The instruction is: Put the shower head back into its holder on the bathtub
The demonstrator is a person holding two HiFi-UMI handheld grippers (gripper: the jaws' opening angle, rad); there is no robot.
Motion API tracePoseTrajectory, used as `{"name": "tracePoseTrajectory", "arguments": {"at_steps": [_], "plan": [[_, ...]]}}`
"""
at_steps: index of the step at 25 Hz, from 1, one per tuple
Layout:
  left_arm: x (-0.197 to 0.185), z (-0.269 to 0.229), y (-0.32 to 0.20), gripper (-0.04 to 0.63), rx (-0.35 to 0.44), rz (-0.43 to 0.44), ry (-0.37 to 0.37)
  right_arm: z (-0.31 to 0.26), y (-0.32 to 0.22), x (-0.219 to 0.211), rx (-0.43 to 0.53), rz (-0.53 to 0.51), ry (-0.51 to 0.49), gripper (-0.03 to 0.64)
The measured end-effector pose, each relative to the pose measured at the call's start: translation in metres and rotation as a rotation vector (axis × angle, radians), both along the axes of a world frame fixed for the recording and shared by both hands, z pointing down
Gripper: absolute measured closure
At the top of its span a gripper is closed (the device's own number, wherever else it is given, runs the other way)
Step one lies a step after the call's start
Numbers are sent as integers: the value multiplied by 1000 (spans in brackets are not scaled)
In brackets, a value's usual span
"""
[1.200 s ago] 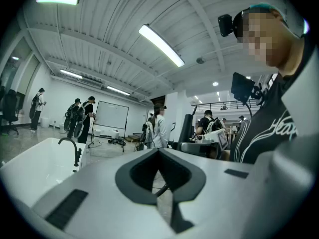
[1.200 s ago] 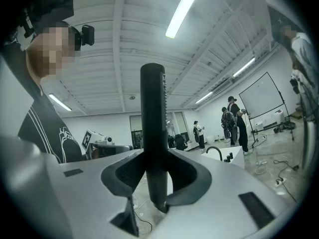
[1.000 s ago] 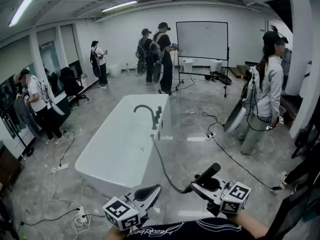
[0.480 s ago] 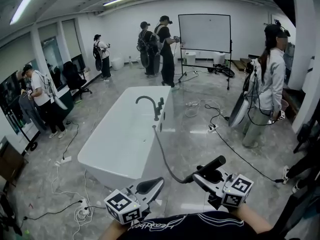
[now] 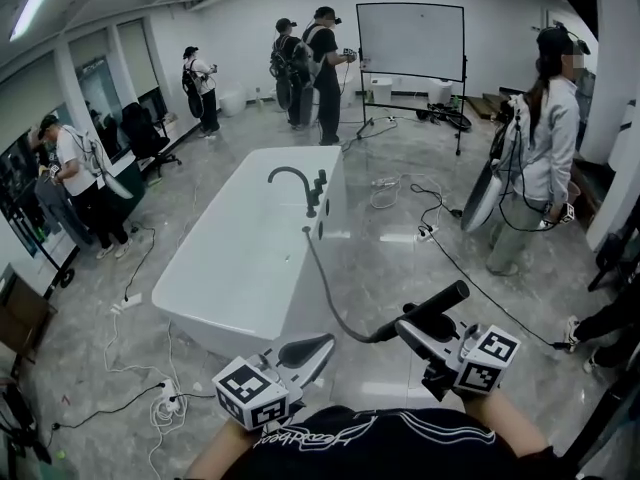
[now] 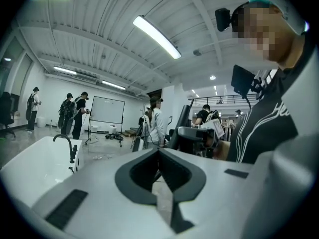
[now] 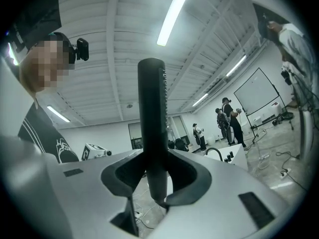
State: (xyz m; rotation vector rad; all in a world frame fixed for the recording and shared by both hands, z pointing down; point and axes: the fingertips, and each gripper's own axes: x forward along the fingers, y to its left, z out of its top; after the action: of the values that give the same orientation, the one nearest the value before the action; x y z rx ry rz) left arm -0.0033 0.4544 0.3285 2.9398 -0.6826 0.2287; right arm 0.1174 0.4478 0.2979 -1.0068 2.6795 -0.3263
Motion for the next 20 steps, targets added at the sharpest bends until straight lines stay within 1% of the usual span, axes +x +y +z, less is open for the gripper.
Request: {"name": "tracePoseTrajectory", "arguments": {"at_steps": [4, 7, 9, 11, 12, 17, 20], "plan": [[5, 23, -20, 591, -39, 30, -41, 0, -27, 7, -7, -6, -49, 479], [5, 45, -41, 586, -87, 45, -47, 8, -51, 7, -43, -15, -84, 479], [6, 58, -57, 528, -114, 83, -53, 12, -69, 6, -62, -16, -101, 479], [9, 70, -77, 464, -128, 121, -75, 12, -92, 6, -81, -12, -118, 479], [11, 77, -88, 449, -132, 133, -88, 12, -104, 7, -92, -9, -128, 479], [15, 121, -168, 411, -180, 163, -165, 11, -171, 12, -144, -2, -193, 479], [18, 152, -215, 411, -202, 200, -215, 8, -211, 11, -163, 5, -222, 479]]}}
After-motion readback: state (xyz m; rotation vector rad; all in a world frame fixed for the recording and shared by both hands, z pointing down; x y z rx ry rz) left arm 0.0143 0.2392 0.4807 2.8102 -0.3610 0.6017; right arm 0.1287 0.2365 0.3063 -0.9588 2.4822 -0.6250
